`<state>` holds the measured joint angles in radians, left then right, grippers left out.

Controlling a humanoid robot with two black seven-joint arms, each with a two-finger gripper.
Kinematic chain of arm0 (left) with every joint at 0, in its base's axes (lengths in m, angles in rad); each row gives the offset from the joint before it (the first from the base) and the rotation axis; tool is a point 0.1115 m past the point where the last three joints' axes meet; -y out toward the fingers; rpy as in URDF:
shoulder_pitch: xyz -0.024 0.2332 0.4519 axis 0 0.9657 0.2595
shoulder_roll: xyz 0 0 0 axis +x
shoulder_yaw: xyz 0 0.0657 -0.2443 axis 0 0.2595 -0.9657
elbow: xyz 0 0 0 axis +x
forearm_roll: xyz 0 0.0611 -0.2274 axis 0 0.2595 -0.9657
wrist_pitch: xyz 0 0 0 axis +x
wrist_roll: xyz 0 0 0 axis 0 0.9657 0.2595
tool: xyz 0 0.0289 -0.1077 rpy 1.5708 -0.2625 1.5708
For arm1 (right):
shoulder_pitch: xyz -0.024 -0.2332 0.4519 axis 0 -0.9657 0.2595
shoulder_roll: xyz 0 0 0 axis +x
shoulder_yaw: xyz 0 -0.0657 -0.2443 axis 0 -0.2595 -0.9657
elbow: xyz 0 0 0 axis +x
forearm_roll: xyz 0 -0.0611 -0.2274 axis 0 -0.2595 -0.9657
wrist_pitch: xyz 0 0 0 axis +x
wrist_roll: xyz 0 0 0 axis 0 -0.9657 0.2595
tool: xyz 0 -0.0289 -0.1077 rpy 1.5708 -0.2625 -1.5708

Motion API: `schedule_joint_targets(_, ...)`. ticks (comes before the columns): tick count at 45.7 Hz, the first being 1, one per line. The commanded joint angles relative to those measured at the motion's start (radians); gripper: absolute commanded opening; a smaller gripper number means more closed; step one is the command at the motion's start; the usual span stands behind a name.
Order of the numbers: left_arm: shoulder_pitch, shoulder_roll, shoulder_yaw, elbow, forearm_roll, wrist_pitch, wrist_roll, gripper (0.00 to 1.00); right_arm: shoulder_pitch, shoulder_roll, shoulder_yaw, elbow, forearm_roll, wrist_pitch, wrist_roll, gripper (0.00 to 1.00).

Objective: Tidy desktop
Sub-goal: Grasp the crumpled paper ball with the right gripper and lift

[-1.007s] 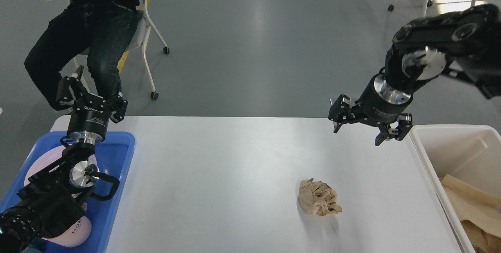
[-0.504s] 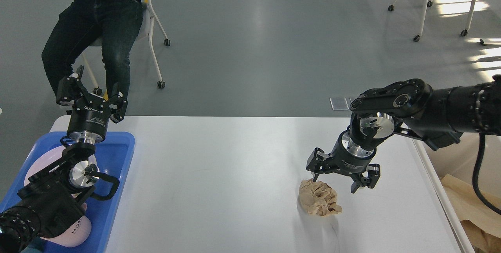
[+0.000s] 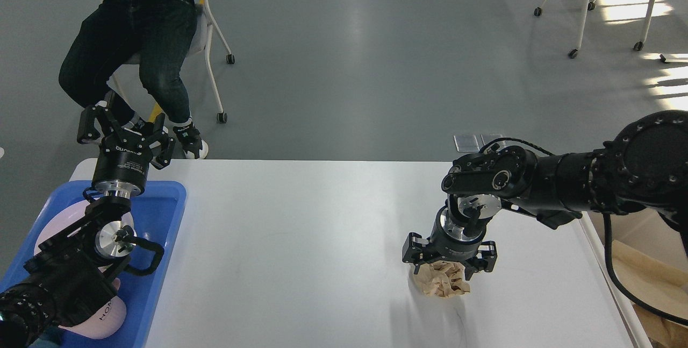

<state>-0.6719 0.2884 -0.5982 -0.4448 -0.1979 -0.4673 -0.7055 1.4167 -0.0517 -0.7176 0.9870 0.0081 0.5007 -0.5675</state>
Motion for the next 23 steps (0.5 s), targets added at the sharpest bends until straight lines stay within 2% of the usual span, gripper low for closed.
schedule_joint_targets(1, 0.0, 0.0, 0.0, 0.0, 0.0, 0.001, 0.0, 0.96, -0.061, 0.049, -0.005, -0.085, -0.031, -0.011, 0.001, 1.0)
schedule_joint_targets(9, 0.0, 0.0, 0.0, 0.0, 0.0, 0.001, 0.0, 0.97, -0.12, 0.089, -0.011, -0.156, -0.031, -0.068, 0.001, 0.98)
schedule_joint_targets(20, 0.0, 0.0, 0.0, 0.0, 0.0, -0.001, -0.002, 0.97, -0.15, 0.087, -0.014, -0.149, -0.031, -0.292, 0.001, 0.97)
schedule_joint_targets(23, 0.0, 0.0, 0.0, 0.0, 0.0, -0.001, 0.0, 0.97, -0.15, 0.085, -0.019, -0.146, -0.031, -0.31, 0.001, 0.92)
